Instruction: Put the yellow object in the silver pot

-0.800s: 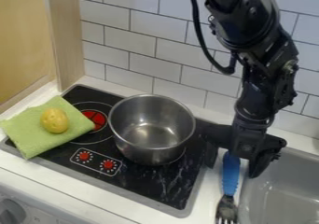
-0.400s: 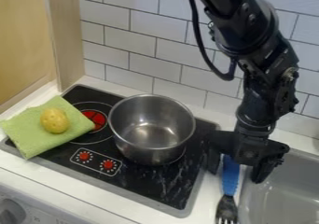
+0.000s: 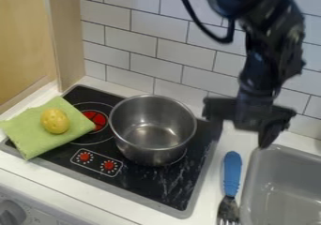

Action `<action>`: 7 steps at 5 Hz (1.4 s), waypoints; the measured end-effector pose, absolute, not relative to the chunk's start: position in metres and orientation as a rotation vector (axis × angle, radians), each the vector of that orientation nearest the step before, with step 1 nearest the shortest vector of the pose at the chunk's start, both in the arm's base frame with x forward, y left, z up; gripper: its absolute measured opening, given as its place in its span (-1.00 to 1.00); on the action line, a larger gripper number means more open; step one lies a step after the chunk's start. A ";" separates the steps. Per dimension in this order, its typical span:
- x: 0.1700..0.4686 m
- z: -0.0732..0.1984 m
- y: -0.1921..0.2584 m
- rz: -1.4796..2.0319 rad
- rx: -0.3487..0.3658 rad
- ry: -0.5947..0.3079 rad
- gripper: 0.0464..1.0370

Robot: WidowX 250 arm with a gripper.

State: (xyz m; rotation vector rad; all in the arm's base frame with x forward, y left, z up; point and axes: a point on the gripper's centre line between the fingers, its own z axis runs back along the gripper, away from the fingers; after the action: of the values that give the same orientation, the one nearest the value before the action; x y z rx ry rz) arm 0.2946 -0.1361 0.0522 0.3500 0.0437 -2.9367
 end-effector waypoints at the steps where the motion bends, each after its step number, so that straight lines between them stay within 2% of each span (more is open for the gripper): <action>1: 0.299 0.095 -0.139 -2.899 0.473 -0.057 0.92; 2: 0.294 0.121 -0.136 -2.873 0.479 -0.141 0.92; 3: 0.296 0.144 -0.106 -2.779 0.510 -0.145 0.92; 4: 0.289 0.158 -0.066 -2.673 0.511 -0.147 0.92; 5: 0.270 0.159 -0.036 -2.630 0.465 -0.055 0.92; 6: 0.247 0.153 -0.015 -2.558 0.413 -0.018 0.92; 7: 0.225 0.135 0.010 -2.446 0.342 -0.023 0.92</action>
State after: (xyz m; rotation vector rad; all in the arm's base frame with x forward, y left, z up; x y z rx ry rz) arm 0.2255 0.0102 0.1345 0.3417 -0.0231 -2.4460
